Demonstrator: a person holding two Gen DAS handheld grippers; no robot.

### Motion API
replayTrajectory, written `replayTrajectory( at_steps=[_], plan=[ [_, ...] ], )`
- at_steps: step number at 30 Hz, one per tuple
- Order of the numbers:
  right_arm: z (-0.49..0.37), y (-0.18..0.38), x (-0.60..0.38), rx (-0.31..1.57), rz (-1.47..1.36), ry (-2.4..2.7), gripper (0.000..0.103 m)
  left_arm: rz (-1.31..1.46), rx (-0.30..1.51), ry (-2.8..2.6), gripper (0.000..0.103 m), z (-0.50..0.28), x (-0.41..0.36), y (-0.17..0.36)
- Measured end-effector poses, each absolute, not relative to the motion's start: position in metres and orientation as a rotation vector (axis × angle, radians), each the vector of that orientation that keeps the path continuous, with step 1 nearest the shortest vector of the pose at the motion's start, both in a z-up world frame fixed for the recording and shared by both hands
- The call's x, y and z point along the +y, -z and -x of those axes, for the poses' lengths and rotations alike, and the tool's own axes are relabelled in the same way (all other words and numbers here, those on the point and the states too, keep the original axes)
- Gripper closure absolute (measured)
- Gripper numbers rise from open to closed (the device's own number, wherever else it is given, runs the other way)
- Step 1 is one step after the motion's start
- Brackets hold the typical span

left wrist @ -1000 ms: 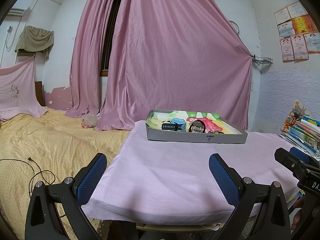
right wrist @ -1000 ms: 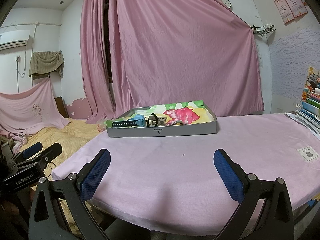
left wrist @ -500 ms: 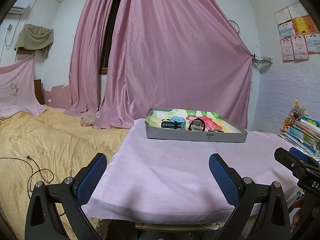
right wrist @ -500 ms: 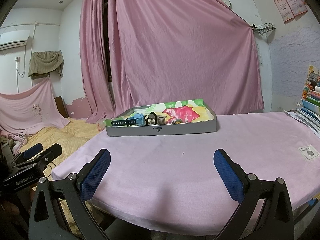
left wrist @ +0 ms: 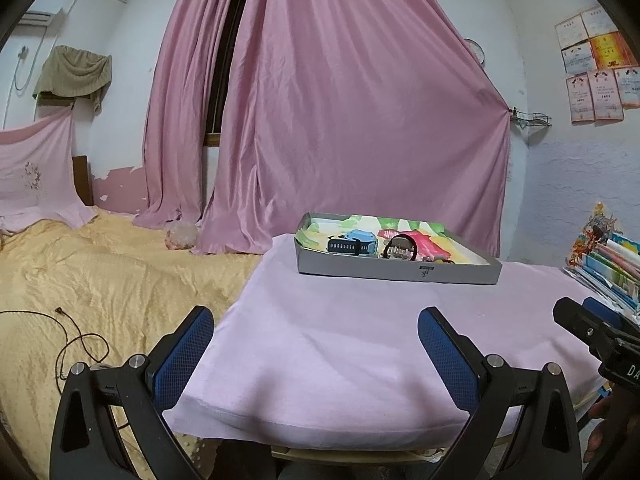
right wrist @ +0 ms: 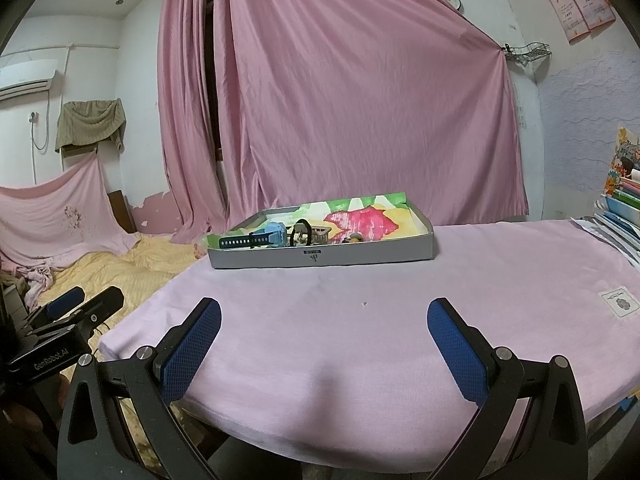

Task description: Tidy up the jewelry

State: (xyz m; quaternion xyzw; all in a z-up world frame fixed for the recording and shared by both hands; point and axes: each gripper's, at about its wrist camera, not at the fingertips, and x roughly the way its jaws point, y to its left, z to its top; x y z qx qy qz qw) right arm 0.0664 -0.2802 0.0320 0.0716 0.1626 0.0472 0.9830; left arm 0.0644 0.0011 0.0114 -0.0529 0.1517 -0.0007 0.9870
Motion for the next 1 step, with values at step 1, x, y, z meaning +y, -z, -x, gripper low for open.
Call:
replayTrajectory(
  at_steps=[1],
  plan=[
    [-0.0673,-0.0317,-0.2802,0.329,-0.144,-0.095,0.002,0.104,0.307,0.001,0.001,-0.0657,0.0010,-0.0110]
  ],
)
